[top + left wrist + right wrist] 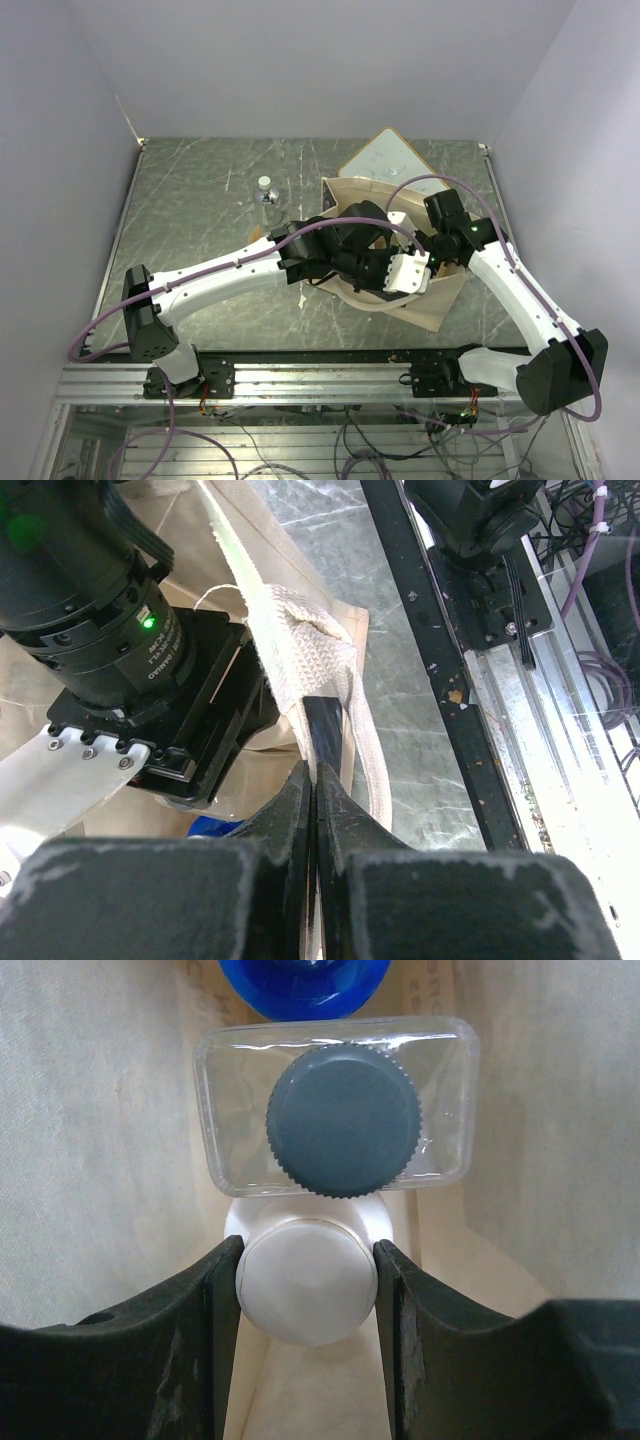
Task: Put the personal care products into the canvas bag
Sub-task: Place the care product in the canvas bag.
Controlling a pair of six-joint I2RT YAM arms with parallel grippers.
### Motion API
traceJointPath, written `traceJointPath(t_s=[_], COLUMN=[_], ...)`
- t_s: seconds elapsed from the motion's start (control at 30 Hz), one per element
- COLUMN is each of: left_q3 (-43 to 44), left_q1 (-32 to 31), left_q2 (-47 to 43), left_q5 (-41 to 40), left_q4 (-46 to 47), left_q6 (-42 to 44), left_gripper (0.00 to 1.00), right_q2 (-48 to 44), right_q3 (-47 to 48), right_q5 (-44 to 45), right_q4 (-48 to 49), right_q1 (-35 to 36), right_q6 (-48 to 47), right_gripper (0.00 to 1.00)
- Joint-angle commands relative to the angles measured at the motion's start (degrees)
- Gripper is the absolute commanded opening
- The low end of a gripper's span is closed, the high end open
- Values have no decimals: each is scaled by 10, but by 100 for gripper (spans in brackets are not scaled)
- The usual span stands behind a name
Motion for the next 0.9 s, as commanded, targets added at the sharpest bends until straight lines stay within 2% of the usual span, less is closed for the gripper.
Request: traceJointPath(t_s=[0.0, 0.27, 0.3, 0.33, 0.37, 0.53, 0.73, 0.87], left_q3=[1, 2, 4, 6, 7, 13, 18, 18], left_q1=[0, 0, 0, -1, 0, 0, 0, 0], left_q2=[-8, -4, -4, -3, -1, 2, 8, 9], left_q5=[-8, -10, -8, -8, -6, -1, 3, 0], left_q4=[6, 5, 3, 3, 2, -2, -5, -5], left_q6=[10, 9, 8, 8, 7, 8, 6, 5], left_gripper=[10, 11, 11, 11, 11, 11, 11, 11], right_q2=[35, 39, 40, 40, 41, 39, 35, 30], right_q3=[13, 43, 46, 51, 53, 57, 83, 113], right_q5=[15, 16, 15, 14, 14, 19, 12, -1], right_q4=[-46, -56, -57, -57, -58, -51, -60, -70], right_q1=[0, 0, 0, 0, 0, 0, 0, 0], right_q6=[-14, -14, -13, -12, -12, -14, -11, -10], right_gripper=[23, 36, 41, 51, 56, 62, 77, 81])
